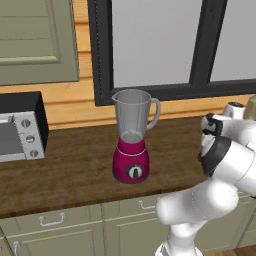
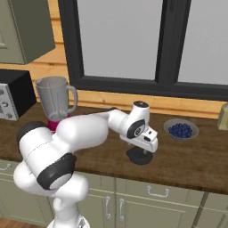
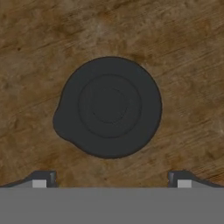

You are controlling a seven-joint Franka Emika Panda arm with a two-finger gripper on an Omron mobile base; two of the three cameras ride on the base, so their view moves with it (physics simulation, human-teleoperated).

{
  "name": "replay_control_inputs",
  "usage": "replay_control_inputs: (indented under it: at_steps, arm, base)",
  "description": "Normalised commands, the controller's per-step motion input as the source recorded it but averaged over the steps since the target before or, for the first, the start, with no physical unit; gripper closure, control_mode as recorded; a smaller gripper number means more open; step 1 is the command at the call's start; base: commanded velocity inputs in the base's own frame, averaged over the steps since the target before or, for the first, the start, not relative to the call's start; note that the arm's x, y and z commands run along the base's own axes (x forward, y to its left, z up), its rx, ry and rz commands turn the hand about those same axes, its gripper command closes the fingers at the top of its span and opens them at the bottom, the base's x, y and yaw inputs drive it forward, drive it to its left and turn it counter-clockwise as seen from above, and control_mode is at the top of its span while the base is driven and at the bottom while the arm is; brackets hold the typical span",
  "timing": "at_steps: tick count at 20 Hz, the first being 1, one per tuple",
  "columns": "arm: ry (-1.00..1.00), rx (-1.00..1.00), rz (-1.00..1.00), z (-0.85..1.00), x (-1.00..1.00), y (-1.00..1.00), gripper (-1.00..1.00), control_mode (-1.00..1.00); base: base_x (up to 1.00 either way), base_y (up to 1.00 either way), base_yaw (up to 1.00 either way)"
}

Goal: Close the lid blender by securely placing the lid on top.

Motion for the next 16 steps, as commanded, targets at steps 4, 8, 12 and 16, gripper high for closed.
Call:
replay_control_inputs:
  at_steps: [4, 8, 12, 16]
  arm:
    - [0.0, 0.0, 0.01, -0.35, 0.25, 0.0, -1.0, -1.0]
    - [0.0, 0.0, 0.01, -0.37, 0.25, -0.02, -1.0, -1.0]
    - [0.0, 0.0, 0.0, -0.31, 0.23, -0.09, -1.0, -1.0]
    - [0.0, 0.0, 0.0, -0.28, 0.24, -0.1, -1.0, -1.0]
  base:
    - [0.0, 0.0, 0.0]
    - [0.0, 0.0, 0.0]
    - [0.0, 0.0, 0.0]
    - [0.0, 0.0, 0.0]
